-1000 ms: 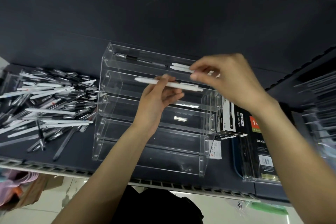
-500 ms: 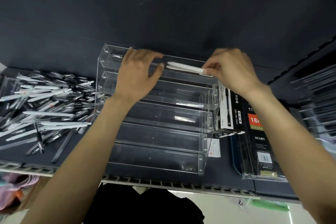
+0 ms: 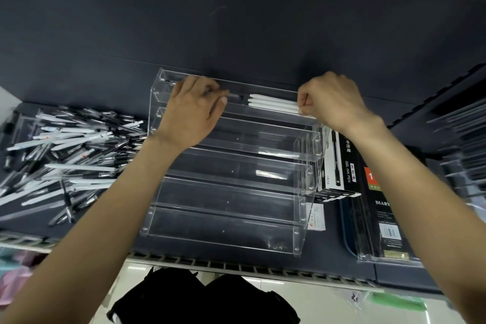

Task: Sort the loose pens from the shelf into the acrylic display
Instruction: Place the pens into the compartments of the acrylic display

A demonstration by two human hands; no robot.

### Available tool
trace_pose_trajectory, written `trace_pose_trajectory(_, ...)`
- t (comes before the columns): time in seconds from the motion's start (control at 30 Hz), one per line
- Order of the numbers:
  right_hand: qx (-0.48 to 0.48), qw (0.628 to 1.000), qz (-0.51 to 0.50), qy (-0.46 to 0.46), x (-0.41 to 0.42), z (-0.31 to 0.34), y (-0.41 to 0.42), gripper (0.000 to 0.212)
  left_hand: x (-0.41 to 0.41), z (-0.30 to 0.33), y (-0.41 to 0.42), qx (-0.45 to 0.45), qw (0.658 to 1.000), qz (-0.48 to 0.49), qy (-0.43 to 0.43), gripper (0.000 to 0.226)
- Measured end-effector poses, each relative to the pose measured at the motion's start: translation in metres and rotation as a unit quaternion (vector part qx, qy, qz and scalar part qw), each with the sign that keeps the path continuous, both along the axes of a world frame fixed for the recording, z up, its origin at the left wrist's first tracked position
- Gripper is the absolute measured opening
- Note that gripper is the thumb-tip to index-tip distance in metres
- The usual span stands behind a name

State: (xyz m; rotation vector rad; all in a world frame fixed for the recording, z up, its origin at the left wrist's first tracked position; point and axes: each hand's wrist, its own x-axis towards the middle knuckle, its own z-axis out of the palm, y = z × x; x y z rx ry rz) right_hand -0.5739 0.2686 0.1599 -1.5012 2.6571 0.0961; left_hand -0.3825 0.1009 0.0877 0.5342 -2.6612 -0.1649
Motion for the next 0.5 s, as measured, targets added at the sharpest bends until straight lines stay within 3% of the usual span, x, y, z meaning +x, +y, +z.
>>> trace_pose_trajectory(0.13,-0.108,0.994,-0.021,-0.002,0.011,0.008,0.016,0.005,0.005,0.0,0.001,-0.018,0.999,-0.001,0.033,0.04)
trace_pose_trajectory(0.23,-0.277,0.961,0.018,-0.018,0.055,0.02,0.021,0.009,0.027,0.011,0.007,-0.031,0.988,-0.002,0.152,0.028)
trace_pose_trajectory(0.33,-0.371,0.916,0.094,-0.121,0.128,0.015,0.003,0.013,0.08,0.016,0.017,-0.018,0.957,0.034,0.288,0.021)
trace_pose_trajectory(0.43,-0.331,0.9,0.166,-0.232,0.204,-0.024,-0.033,0.014,0.158,-0.003,0.019,0.036,0.93,0.125,0.343,0.013)
trace_pose_trajectory(0.5,-0.254,0.901,0.197,-0.292,0.251,-0.056,-0.06,0.015,0.214,-0.021,0.008,0.116,0.924,0.204,0.301,0.01)
